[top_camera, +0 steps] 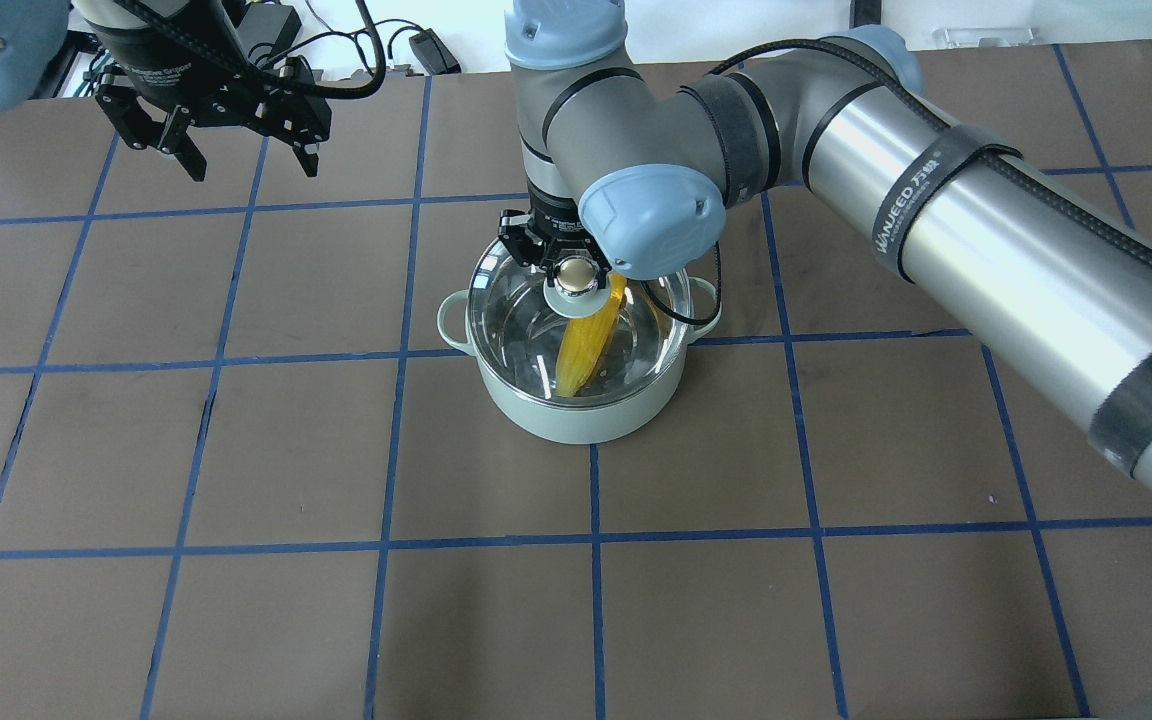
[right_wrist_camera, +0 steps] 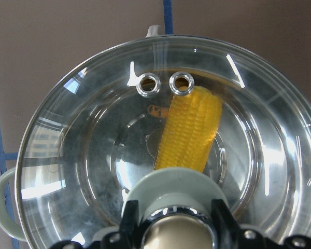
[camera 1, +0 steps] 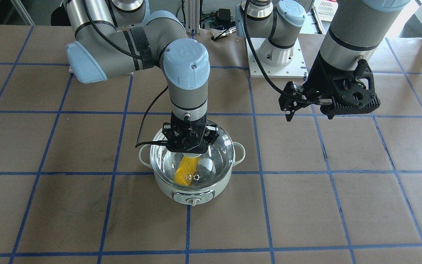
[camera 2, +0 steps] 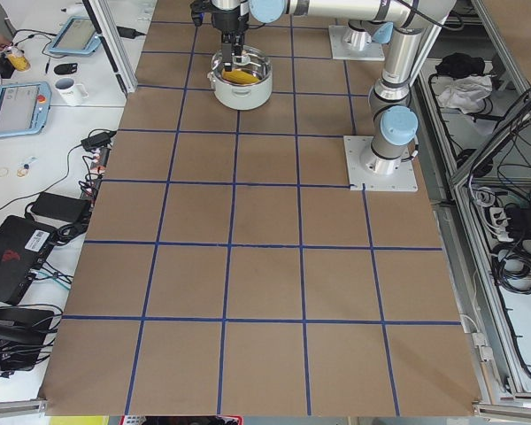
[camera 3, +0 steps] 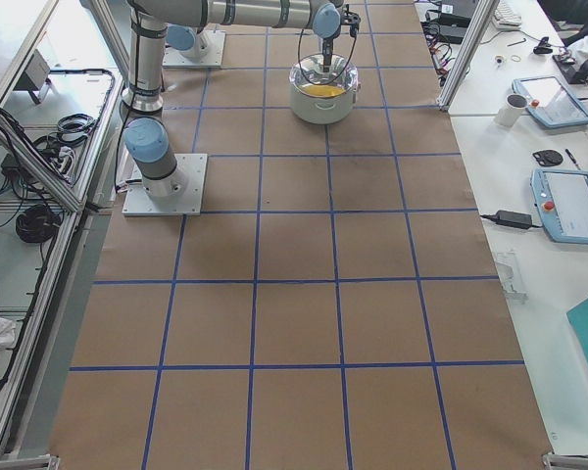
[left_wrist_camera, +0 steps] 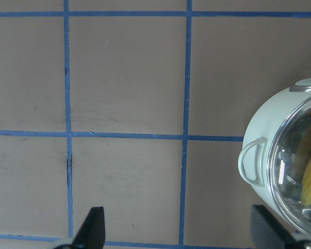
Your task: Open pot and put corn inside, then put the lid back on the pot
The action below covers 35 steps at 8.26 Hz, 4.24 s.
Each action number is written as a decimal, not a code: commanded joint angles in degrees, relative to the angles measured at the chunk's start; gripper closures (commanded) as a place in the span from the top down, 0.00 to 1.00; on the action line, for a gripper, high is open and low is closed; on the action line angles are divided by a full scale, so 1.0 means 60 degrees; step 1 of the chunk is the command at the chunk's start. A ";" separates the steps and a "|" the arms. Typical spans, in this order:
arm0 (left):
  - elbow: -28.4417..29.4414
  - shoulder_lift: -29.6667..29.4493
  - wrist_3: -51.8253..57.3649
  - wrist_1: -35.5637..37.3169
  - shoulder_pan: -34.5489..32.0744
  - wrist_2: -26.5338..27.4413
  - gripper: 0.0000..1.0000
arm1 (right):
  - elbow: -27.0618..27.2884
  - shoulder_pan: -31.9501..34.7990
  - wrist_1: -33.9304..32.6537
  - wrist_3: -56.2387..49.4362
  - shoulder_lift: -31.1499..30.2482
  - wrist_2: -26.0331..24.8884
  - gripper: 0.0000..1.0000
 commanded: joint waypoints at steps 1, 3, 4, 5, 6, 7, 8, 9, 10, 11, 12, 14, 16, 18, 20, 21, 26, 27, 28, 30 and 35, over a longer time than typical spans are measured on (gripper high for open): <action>0.0004 0.0004 0.0000 0.0004 -0.0001 -0.0014 1.00 | 0.0007 0.0000 0.0042 0.0004 0.0010 0.0063 0.00; 0.0004 0.0004 0.0000 0.0004 -0.0001 0.0001 1.00 | 0.0007 0.0000 0.0085 0.0019 0.0025 0.0093 0.00; -0.0010 0.0004 0.0000 0.0004 -0.0001 0.0001 1.00 | 0.0007 0.0000 0.0086 0.0019 0.0025 0.0093 0.00; -0.0010 0.0004 0.0000 0.0004 -0.0001 0.0015 1.00 | 0.0007 0.0000 0.0115 0.0019 0.0025 0.0078 0.00; -0.0025 0.0004 0.0000 0.0004 -0.0001 0.0001 1.00 | 0.0007 0.0014 0.0129 0.0019 0.0025 0.0078 0.00; -0.0025 0.0004 0.0000 0.0004 -0.0001 0.0015 1.00 | 0.0007 0.0000 0.0187 0.0019 0.0025 0.0078 0.00; -0.0025 0.0004 0.0000 0.0004 -0.0001 0.0016 1.00 | 0.0007 0.0000 0.0217 0.0033 0.0025 0.0078 0.00; -0.0025 0.0019 0.0000 0.0004 -0.0001 0.0001 1.00 | -0.0007 0.0000 0.0275 0.0034 0.0011 0.0093 0.00; -0.0025 0.0019 0.0000 0.0004 -0.0001 0.0015 1.00 | -0.0007 0.0000 0.0276 0.0034 0.0010 0.0078 0.00; -0.0025 0.0019 0.0000 0.0004 -0.0001 0.0016 1.00 | -0.0007 0.0000 0.0276 0.0034 0.0010 0.0093 0.00; -0.0025 -0.0010 0.0000 0.0018 -0.0001 0.0030 1.00 | -0.0022 0.0000 0.0276 0.0019 -0.0004 0.0122 0.00; -0.0025 -0.0011 0.0000 0.0019 -0.0001 -0.0028 1.00 | -0.0022 0.0000 0.0276 0.0019 0.0010 0.0108 0.00; -0.0025 -0.0011 0.0000 0.0019 -0.0001 -0.0028 1.00 | -0.0007 -0.0015 0.0072 0.0062 -0.0019 -0.0009 0.72; -0.0025 -0.0011 0.0000 0.0019 -0.0001 -0.0028 1.00 | -0.0007 -0.0117 -0.0237 -0.0083 -0.0106 -0.0039 1.00; -0.0025 0.0019 0.0000 0.0019 -0.0001 -0.0043 1.00 | -0.0007 -0.1064 -0.0019 -0.0914 -0.0994 0.0107 1.00; -0.0025 0.0019 0.0000 0.0019 -0.0001 -0.0043 1.00 | -0.0007 -0.1519 0.0621 -0.1252 -0.1624 0.0238 1.00; -0.0025 0.0019 0.0000 0.0019 -0.0001 -0.0014 1.00 | 0.0022 -0.3941 0.3235 -0.4434 -0.3622 0.0620 1.00; -0.0025 0.0019 0.0000 0.0019 -0.0001 -0.0014 1.00 | 0.0022 -0.3941 0.3220 -0.4449 -0.3651 0.0548 1.00; -0.0025 0.0019 0.0000 0.0019 -0.0001 -0.0014 1.00 | 0.0022 -0.3941 0.3206 -0.4478 -0.3681 0.0533 1.00; -0.0025 0.0004 0.0000 0.0019 -0.0001 0.0030 1.00 | 0.0022 -0.3941 0.3206 -0.4507 -0.3681 0.0620 1.00; -0.0025 0.0004 0.0000 0.0019 -0.0001 0.0016 1.00 | 0.0022 -0.3941 0.3191 -0.4522 -0.3681 0.0649 1.00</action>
